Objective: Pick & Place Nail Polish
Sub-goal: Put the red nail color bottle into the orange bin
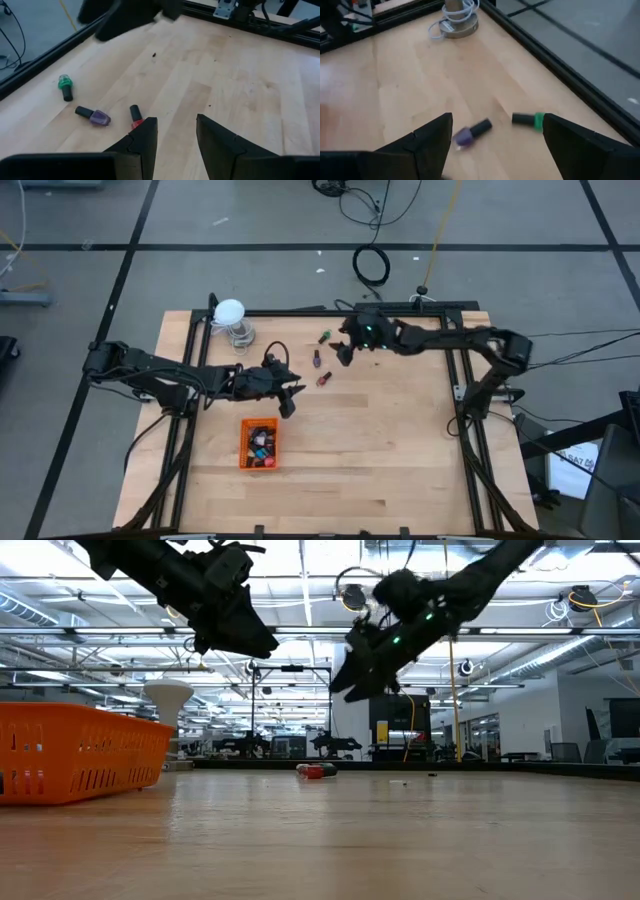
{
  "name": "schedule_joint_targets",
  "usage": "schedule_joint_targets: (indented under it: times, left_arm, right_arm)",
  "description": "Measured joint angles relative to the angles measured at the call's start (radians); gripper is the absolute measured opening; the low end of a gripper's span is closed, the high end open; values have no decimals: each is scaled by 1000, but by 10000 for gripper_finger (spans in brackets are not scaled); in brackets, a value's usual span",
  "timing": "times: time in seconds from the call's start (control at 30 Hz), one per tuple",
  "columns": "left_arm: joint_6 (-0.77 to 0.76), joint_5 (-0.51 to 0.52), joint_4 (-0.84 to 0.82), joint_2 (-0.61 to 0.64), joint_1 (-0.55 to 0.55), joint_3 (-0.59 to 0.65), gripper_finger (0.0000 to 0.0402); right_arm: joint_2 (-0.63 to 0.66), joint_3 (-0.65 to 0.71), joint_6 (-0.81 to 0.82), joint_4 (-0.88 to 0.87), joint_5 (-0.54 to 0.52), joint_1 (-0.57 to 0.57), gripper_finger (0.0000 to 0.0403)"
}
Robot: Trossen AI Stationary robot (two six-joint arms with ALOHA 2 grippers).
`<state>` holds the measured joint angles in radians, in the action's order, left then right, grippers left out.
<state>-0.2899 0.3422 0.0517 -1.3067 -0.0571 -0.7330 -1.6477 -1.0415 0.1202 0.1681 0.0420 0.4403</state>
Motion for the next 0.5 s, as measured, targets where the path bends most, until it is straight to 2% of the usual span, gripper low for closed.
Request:
schedule_joint_targets:
  times: [0.17,0.5]
  left_arm:
    - [18,7,-1,0,4,0,133]
    - [21,8,-4,-5,3,0,133]
  right_arm:
    - [-195,-156,-31,-71,64,48,292]
    - [-494,-544,-92,-348,65,145,275]
